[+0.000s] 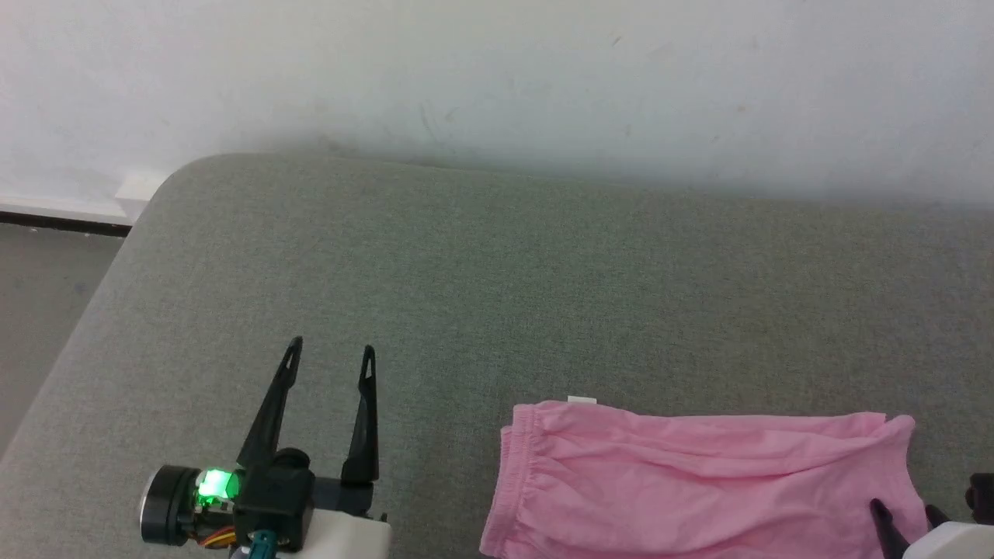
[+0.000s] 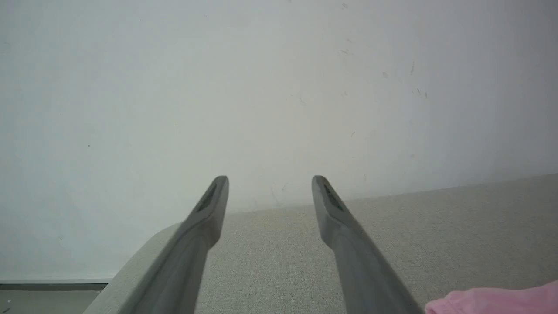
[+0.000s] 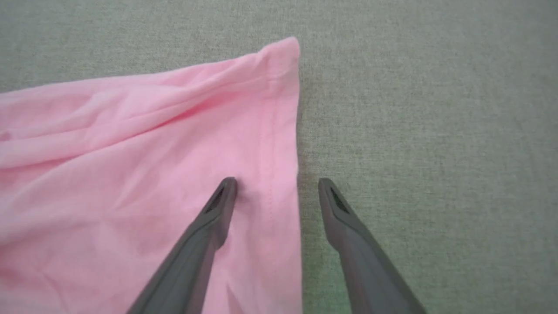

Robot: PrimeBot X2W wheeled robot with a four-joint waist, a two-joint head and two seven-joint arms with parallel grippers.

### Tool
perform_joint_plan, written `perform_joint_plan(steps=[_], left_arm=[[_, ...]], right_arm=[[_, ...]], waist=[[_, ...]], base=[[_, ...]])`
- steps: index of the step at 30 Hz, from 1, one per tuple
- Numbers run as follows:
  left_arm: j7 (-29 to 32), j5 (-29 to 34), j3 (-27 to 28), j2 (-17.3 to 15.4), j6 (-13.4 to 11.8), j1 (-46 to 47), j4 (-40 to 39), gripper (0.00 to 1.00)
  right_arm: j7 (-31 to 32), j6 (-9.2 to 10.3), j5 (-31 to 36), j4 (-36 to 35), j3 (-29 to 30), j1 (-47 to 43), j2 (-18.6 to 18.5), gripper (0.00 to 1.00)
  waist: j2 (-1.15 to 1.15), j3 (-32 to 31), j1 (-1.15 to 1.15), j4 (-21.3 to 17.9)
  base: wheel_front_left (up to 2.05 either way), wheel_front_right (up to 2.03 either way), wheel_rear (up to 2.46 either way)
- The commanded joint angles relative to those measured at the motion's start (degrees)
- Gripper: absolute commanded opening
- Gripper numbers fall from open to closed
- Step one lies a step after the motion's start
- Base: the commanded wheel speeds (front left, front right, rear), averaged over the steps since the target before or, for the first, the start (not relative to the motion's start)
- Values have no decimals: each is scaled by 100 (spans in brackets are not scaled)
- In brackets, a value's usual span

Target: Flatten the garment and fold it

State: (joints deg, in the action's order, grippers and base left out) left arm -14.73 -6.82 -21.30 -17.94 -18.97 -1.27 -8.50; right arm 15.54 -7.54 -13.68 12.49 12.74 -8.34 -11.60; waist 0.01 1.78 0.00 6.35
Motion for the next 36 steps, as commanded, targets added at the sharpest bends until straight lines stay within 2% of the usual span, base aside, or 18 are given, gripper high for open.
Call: perform_joint_plan(steps=[1,7,12,13,14,17,21,30,36], left_arm=[[-26,63,37,23,-33,-69,-19,100],[-26,202,88,125,125,-165,82,100],[-26,82,117,238,405,-182,247,100],[-27,74,127,257,450,-182,279,100],[-27,81,140,276,482,-177,301,100],[-27,79,170,344,589,-168,367,100],[-27,104,237,412,686,-169,412,100],[-27,127,371,561,879,-230,472,100],[-27,135,469,651,992,-334,552,100]], right_arm=[[19,5,-41,48,-21,113,38,100],[256,5,-226,527,-145,260,99,100],[329,5,-348,806,-242,315,150,98],[335,5,-375,838,-260,330,164,33],[333,5,-408,858,-280,347,172,0],[270,5,-472,869,-319,401,152,0],[116,5,-502,816,-81,501,49,0],[-38,5,-20,964,1180,706,-307,0],[173,5,-113,508,1015,648,-90,0]], waist=[[-1,28,0,24],[-1,150,0,126],[-1,230,0,179],[-1,243,0,177],[-1,254,0,174],[-1,258,0,148],[-1,203,0,71],[-1,53,0,-52],[-1,-73,0,-108]], base=[[0,0,0],[0,0,0],[0,0,0],[0,0,0],[0,0,0],[0,0,0],[0,0,0],[0,0,0],[0,0,0]])
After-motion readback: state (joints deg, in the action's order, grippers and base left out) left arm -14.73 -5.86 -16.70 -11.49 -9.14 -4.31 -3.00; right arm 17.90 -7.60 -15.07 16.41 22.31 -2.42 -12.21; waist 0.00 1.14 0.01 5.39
